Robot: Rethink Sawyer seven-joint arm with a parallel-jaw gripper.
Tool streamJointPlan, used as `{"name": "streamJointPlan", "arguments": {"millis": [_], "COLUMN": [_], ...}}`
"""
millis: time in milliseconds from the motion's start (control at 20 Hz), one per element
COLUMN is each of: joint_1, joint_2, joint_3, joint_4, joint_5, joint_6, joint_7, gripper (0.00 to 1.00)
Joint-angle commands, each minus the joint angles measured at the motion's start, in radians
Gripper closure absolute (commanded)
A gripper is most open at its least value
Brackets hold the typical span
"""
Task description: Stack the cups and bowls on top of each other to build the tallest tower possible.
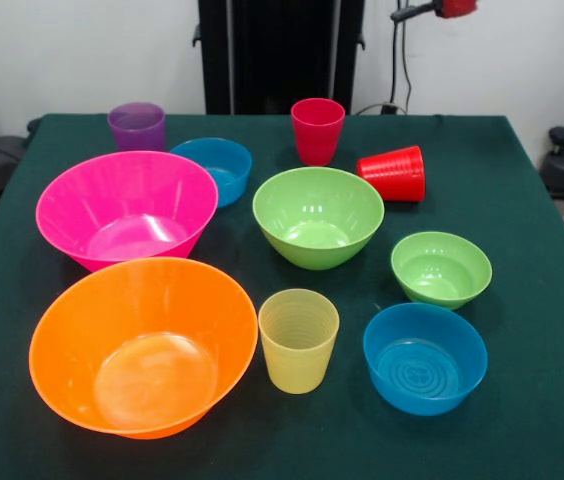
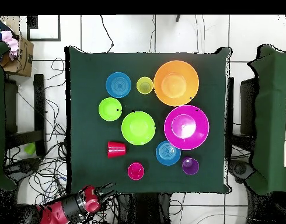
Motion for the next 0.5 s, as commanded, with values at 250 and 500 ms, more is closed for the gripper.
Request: {"name": "streamJointPlan", "arguments": {"millis": [250, 500], "joint_1": [-0.016, -0.013], "joint_2": [0.026, 0.082], "joint_3": [0.067, 0.025], "joint_4": [-0.197, -0.253], "joint_5": [0.013, 0.028], "joint_6": [0.074, 0.093], "joint_7": [0.127, 0.174], "gripper": [0.0, 0.0]}}
